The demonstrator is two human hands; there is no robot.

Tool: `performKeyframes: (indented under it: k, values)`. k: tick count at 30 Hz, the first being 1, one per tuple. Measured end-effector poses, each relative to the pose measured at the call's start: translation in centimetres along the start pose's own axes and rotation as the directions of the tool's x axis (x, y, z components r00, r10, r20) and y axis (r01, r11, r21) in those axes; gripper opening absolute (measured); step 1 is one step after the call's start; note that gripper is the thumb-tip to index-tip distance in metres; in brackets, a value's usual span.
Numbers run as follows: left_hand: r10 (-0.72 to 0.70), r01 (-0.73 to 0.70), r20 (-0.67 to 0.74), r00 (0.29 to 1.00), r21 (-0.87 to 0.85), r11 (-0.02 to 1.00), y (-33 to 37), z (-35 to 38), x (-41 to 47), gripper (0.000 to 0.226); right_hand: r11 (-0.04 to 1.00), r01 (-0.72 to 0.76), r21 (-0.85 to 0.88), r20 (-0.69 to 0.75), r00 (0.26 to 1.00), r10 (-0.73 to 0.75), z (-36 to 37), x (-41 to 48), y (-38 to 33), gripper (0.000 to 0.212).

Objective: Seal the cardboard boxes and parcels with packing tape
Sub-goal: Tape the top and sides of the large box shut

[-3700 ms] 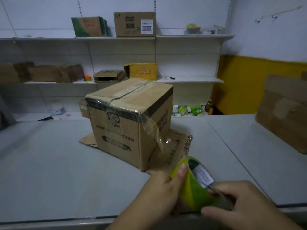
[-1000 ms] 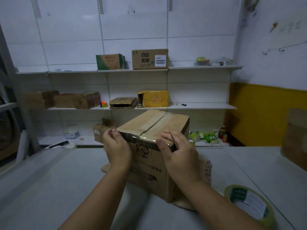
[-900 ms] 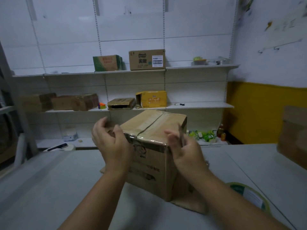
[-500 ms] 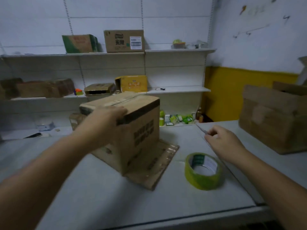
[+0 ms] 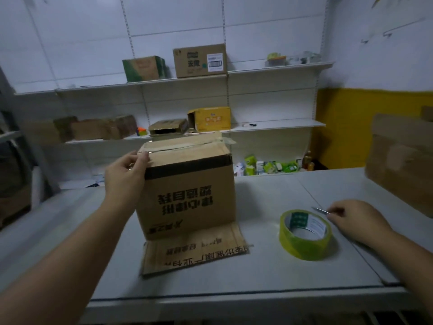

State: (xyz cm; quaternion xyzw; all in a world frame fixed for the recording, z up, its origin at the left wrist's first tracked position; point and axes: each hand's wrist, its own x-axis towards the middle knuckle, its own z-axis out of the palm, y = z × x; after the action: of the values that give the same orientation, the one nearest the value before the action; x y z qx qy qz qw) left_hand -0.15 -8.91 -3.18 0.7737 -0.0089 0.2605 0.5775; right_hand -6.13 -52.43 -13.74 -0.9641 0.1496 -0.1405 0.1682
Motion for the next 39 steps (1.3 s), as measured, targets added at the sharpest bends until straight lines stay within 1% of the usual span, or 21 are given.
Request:
performKeyframes:
  k: [1,3,5,6,7,9,10,12,13,15,18,20,22,25,27,29,32,33,34,36,39]
  values:
    - [-0.021,0.021,0.004,1.0,-0.027,0.999,0.0,0.0,0.4,0.014,0.999,0.011,-0.034,0.019,1.0,-0.01,-0.1,0.0,0.0,0.009]
    - [-0.089,0.108,0.121,0.989,-0.166,0.98,-0.2,-0.8,2.2,0.011,0.998,0.035,-0.055,0.027,0.999,-0.034,-0.2,-0.1,0.0,0.012]
    - [-0.129,0.194,0.259,0.957,-0.244,0.95,0.0,-1.9,4.0,0.035,0.999,0.044,-0.029,0.009,0.999,-0.044,-0.3,-0.5,-0.3,0.014]
    - [-0.135,0.18,0.275,0.952,-0.149,0.972,0.3,-2.2,4.8,0.042,0.999,0.043,-0.031,0.022,0.999,-0.043,-0.3,-0.6,-0.4,0.015]
    - [-0.126,0.121,0.25,0.96,0.035,0.992,0.7,-2.1,5.4,0.042,0.999,0.038,-0.032,0.035,0.999,-0.037,-0.3,-0.6,-0.4,0.014]
    - [-0.003,-0.052,0.15,0.989,0.36,0.932,2.1,-1.1,5.7,0.029,1.0,0.006,-0.027,0.047,0.999,-0.005,-0.6,-0.6,-0.6,0.014]
    - [0.064,-0.113,0.133,0.989,0.409,0.906,3.3,-0.3,5.1,0.024,1.0,-0.005,-0.015,0.033,0.999,0.005,-0.8,-0.6,-1.0,0.013]
    - [0.111,-0.214,0.263,0.958,0.405,0.889,5.9,1.4,2.8,0.02,0.996,0.006,0.09,-0.057,0.998,-0.001,-1.1,-0.5,-2.4,0.013]
    - [0.08,-0.251,0.384,0.92,0.419,0.873,7.2,2.1,1.4,0.022,0.983,0.053,0.177,-0.124,0.992,-0.031,-1.5,-0.5,-3.8,0.014]
    - [-0.003,-0.355,0.585,0.811,0.496,0.792,8.9,3.5,-0.7,0.042,0.912,0.255,0.322,-0.291,0.943,-0.16,-2.8,-0.5,-7.7,0.015]
    - [-0.133,-0.599,0.76,0.636,0.595,0.536,9.4,4.4,-1.5,0.069,0.725,0.537,0.431,-0.403,0.834,-0.377,-5.4,-1.0,-14.2,0.027]
    - [-0.19,-0.671,0.793,0.578,0.595,0.442,8.7,4.0,-0.8,0.074,0.655,0.611,0.443,-0.348,0.791,-0.503,-6.5,-1.2,-17.4,0.042]
    - [-0.194,-0.694,0.818,0.541,0.565,0.446,8.2,2.9,0.0,0.079,0.645,0.631,0.432,-0.25,0.771,-0.586,-6.4,-1.2,-19.4,0.051]
    - [-0.188,-0.736,0.87,0.456,0.487,0.47,8.2,1.4,1.0,0.086,0.648,0.632,0.425,-0.12,0.749,-0.652,-4.5,-0.9,-21.0,0.039]
    - [-0.149,-0.7,0.871,0.468,0.469,0.539,8.3,1.5,0.8,0.081,0.629,0.668,0.398,-0.21,0.733,-0.647,-3.1,-0.7,-21.5,0.033]
    - [-0.089,-0.632,0.842,0.532,0.465,0.62,8.6,2.1,0.1,0.08,0.605,0.677,0.419,-0.293,0.732,-0.615,-2.7,-0.7,-21.6,0.026]
    - [-0.088,-0.485,0.811,0.579,0.429,0.762,9.4,2.9,-0.4,0.083,0.588,0.63,0.507,-0.275,0.765,-0.582,-2.6,-0.5,-21.4,0.024]
    - [-0.102,-0.457,0.802,0.588,0.434,0.777,9.6,3.1,-0.5,0.08,0.589,0.604,0.536,-0.251,0.781,-0.572,-2.6,-0.4,-21.4,0.026]
    - [-0.11,-0.477,0.802,0.587,0.453,0.753,9.7,3.4,-0.6,0.073,0.588,0.583,0.561,-0.235,0.793,-0.563,-2.6,-0.4,-21.5,0.027]
    - [-0.121,-0.62,0.808,0.577,0.53,0.579,8.9,4.2,-0.8,0.063,0.587,0.569,0.575,-0.235,0.803,-0.548,-2.4,-0.3,-21.5,0.025]
    - [-0.173,-0.713,0.798,0.578,0.596,0.369,8.3,5.0,-1.1,0.066,0.59,0.571,0.571,-0.197,0.793,-0.577,-3.0,-0.5,-21.1,0.024]
